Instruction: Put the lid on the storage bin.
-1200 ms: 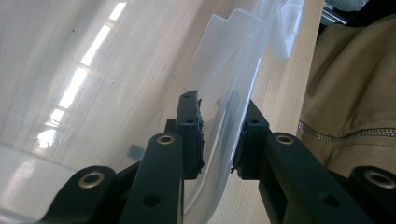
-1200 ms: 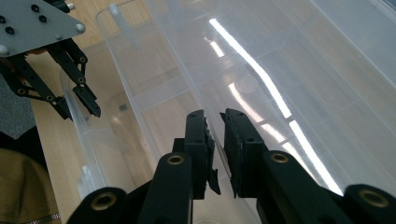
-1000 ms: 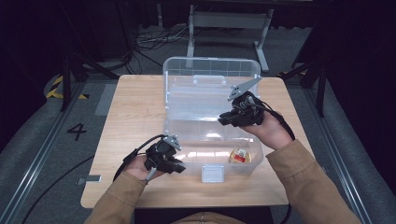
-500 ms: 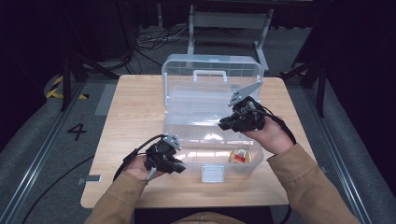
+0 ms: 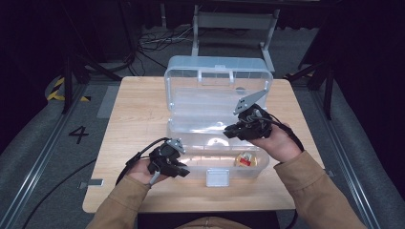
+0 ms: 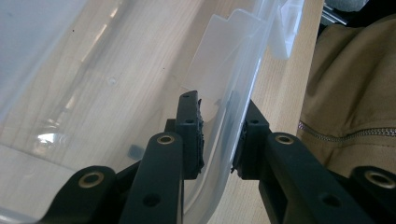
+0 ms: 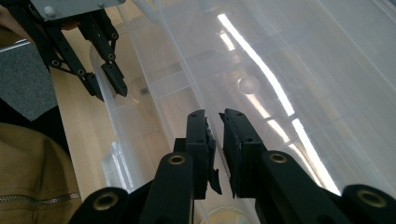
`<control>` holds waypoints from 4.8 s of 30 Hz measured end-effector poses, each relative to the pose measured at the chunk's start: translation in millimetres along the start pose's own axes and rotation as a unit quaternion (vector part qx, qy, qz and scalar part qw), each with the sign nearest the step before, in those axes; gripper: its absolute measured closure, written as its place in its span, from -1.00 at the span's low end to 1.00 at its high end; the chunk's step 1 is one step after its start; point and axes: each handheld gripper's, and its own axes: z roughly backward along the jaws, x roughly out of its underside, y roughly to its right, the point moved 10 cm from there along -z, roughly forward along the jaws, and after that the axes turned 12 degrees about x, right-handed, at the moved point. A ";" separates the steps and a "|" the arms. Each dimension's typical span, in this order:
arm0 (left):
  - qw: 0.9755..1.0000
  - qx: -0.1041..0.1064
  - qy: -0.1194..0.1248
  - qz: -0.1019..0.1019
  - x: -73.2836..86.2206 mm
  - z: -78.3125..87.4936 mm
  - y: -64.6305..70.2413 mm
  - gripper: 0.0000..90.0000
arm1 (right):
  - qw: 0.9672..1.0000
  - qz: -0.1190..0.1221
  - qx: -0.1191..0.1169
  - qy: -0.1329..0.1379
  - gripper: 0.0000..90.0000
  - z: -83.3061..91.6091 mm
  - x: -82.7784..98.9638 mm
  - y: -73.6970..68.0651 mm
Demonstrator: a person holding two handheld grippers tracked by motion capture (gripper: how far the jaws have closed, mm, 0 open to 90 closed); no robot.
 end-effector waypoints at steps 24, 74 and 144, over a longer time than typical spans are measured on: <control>1.000 0.000 0.001 -0.001 -0.2 -0.2 0.0 0.68 | 1.000 0.020 -0.007 -0.005 0.79 0.1 10.5 -11.7; 0.988 -0.005 0.154 -0.018 -28.9 79.8 22.7 0.79 | 1.000 0.022 -0.004 -0.002 0.78 -0.4 12.2 -15.2; 0.945 -0.103 0.305 0.048 -52.2 134.3 2.9 0.99 | 0.984 -0.117 0.037 0.132 0.92 53.8 52.7 10.8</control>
